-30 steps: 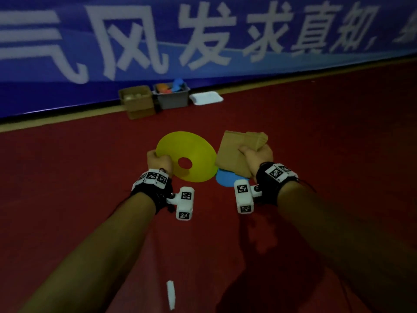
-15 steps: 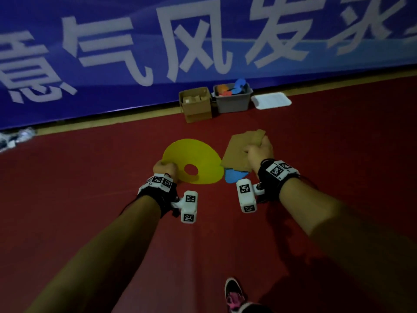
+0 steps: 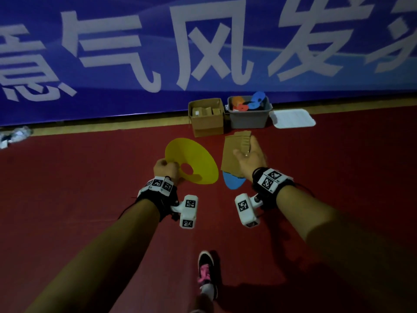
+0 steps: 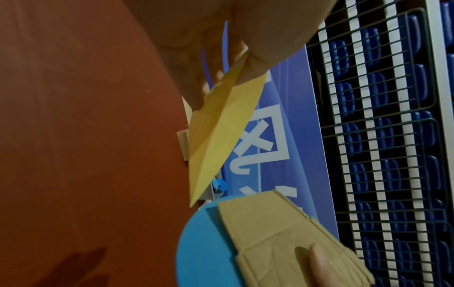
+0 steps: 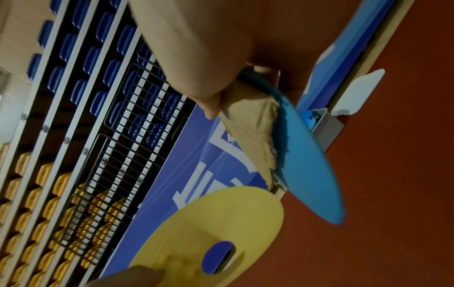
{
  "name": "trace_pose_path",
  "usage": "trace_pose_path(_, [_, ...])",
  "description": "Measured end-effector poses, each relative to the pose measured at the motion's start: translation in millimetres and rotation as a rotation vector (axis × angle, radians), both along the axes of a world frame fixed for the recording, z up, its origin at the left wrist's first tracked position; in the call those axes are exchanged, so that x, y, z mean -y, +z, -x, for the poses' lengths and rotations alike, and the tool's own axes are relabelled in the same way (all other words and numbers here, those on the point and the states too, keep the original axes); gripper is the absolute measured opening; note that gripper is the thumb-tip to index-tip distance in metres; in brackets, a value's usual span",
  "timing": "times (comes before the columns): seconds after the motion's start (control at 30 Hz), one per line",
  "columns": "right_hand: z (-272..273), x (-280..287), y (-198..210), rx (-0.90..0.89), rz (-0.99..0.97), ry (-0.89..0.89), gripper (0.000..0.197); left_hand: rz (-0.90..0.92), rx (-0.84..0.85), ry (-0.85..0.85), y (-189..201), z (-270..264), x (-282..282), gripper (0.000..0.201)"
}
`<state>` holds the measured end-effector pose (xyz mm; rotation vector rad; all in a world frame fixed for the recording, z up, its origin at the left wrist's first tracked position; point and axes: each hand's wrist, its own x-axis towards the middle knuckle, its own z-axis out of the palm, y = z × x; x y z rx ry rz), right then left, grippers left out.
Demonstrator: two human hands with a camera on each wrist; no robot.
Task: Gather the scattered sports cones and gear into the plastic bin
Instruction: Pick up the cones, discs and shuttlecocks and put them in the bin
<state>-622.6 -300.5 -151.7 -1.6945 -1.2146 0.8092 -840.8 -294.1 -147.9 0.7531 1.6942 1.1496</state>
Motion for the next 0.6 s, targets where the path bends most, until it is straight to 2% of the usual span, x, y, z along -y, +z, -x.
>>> trace_pose_path(0.13, [-20.2, -113.6, 6.1, 0.063, -0.021, -0.097, 0.056, 0.005, 0.061, 0.010, -7.8, -2.2, -122.5, 0.023])
trace_pose_path(0.27, [-45.3, -207.4, 17.9, 0.055, 0.000, -0.186, 0.058, 0.028, 0.062, -0.032, 8.0, -21.2, -237.5, 0.017])
trace_pose_path(0.4, [-82.8, -296.7, 18.2, 0.034, 0.015, -0.248, 0.052, 0.023, 0.066, -0.116, 15.0, -70.8, -348.5, 0.015])
trace_pose_path(0.43, [-90.1, -310.5, 15.0, 0.040, 0.008, -0.251, 0.050, 0.032, 0.078, -0.146, 15.4, -80.9, -361.6, 0.018])
trace_pose_path(0.6, [-150.1, -423.8, -12.4, 0.010, 0.052, -0.270, 0.044, 0.078, 0.088, -0.190, -8.5, -146.2, -488.3, 0.027])
